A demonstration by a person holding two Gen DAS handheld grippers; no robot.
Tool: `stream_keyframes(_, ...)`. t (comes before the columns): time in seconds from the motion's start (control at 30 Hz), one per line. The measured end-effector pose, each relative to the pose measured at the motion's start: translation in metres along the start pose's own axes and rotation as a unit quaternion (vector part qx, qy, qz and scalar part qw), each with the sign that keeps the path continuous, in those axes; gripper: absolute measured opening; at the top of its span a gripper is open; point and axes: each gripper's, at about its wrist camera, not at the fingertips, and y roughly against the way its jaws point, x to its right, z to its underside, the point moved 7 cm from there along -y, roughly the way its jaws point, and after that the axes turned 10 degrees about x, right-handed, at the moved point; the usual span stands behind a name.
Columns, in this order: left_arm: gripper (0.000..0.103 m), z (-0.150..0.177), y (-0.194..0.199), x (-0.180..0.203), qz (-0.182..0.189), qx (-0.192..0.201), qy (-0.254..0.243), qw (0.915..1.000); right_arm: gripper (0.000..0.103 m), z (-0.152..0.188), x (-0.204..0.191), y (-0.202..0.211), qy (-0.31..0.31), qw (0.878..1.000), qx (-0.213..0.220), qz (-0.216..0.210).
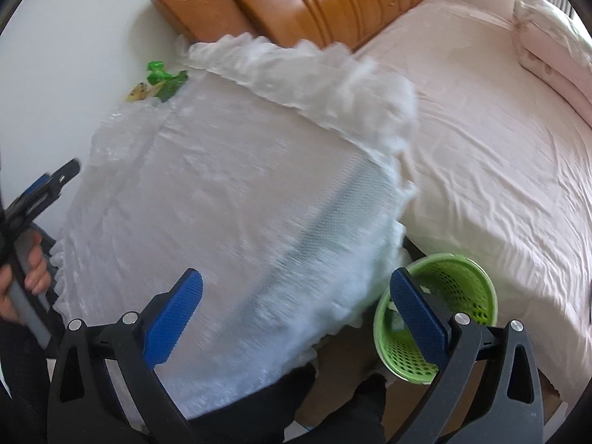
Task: Collect trash
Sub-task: 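Move both tools back over the bed toward the clear plastic bag, then grasp the clear plastic bag with left gripper while right gripper grasps the yellow-green snack wrapper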
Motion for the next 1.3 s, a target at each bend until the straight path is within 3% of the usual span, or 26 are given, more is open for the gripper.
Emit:
stream_keyframes(0.17,0.095,-0.013,-0.063,-0.014,0.015,-0.012,-0.026,0.9995,0.101,-0.019,-0.04,-0.02,0.009,1.0,-0.003,-0.005)
stream_keyframes(0.33,0.095,-0.01,-0.117,-0.01,0.053,-0.045,-0.042,0.9967,0.101,-0.03,-0.065,-0.032,0.021,1.0,-0.007,-0.001)
stream_keyframes(0.4,0.086,-0.006,-0.125,-0.007,0.066,-0.047,-0.038,0.996,0.101,-0.033,-0.07,-0.038,0.022,1.0,-0.01,0.0)
stream_keyframes(0.47,0.063,0.001,-0.13,-0.005,0.072,-0.053,-0.031,0.9955,0.101,-0.035,-0.074,-0.041,0.024,1.0,-0.014,-0.001)
stream_keyframes(0.57,0.041,0.01,-0.131,-0.005,0.08,-0.059,-0.017,0.9949,0.101,-0.041,-0.081,-0.05,0.041,0.999,-0.02,-0.002)
stream_keyframes(0.67,0.029,0.018,-0.126,-0.009,0.087,-0.06,0.007,0.9944,0.101,-0.053,-0.093,-0.059,0.075,0.997,-0.019,-0.006)
stream_keyframes(0.8,0.024,0.023,-0.11,-0.018,0.081,-0.053,0.03,0.9948,0.101,-0.082,-0.116,-0.071,0.15,0.989,-0.004,-0.013)
stream_keyframes(0.93,0.024,0.029,-0.081,-0.035,0.076,-0.037,0.071,0.9939,0.101,-0.12,-0.151,-0.086,0.239,0.97,0.03,-0.021)
stream_keyframes(1.07,0.024,0.04,-0.047,-0.055,0.057,-0.025,0.106,0.9925,0.1,-0.158,-0.197,-0.119,0.332,0.941,0.051,-0.035)
stream_keyframes(1.23,0.025,0.06,-0.009,-0.078,0.029,-0.024,0.14,0.9895,0.1,-0.181,-0.244,-0.185,0.439,0.897,0.031,-0.034)
stream_keyframes(1.3,0.024,0.068,0.0,-0.086,0.017,-0.027,0.152,0.9878,0.095,-0.184,-0.25,-0.207,0.459,0.888,0.021,-0.017)
